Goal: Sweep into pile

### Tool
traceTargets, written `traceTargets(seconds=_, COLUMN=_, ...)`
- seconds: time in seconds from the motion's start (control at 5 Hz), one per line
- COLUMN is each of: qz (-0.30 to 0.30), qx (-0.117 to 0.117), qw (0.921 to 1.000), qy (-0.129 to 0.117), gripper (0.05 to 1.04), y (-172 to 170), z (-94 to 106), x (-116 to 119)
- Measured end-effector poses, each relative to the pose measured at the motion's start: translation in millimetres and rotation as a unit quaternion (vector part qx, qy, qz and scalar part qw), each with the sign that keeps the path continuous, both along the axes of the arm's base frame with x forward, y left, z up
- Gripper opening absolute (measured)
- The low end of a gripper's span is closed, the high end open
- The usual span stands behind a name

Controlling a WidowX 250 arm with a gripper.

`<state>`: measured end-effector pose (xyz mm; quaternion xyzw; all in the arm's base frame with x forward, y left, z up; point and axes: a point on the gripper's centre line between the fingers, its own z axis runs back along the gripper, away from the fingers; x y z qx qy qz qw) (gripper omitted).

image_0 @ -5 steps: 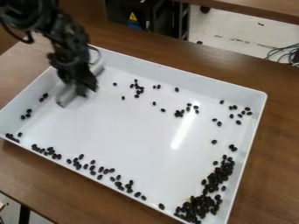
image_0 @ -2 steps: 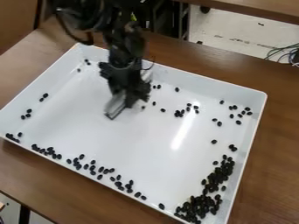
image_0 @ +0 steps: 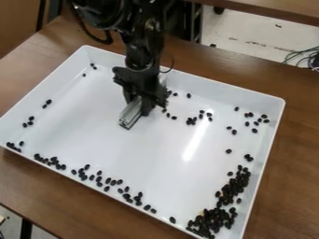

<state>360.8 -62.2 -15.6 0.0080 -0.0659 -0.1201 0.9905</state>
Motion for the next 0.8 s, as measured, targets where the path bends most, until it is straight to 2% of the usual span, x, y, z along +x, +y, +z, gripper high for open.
traceTargets(seconds=0.2, qz=-0.051, qx=-0.001, qw=0.9987, qy=-0.002, gripper=0.355, y=-43.2, z=3.3, x=-9.4)
traceTargets(seconds=0.4, qz=-0.122, qx=-0.008, qw=0.9925, qy=0.002, gripper=0.355, y=-98.0, z=8.6, x=-33.3)
traceTargets(seconds=0.8, qz=-0.118, qx=-0.004, qw=0.9929, qy=0.012, gripper=0.355, y=-103.9, z=10.6, x=-43.2)
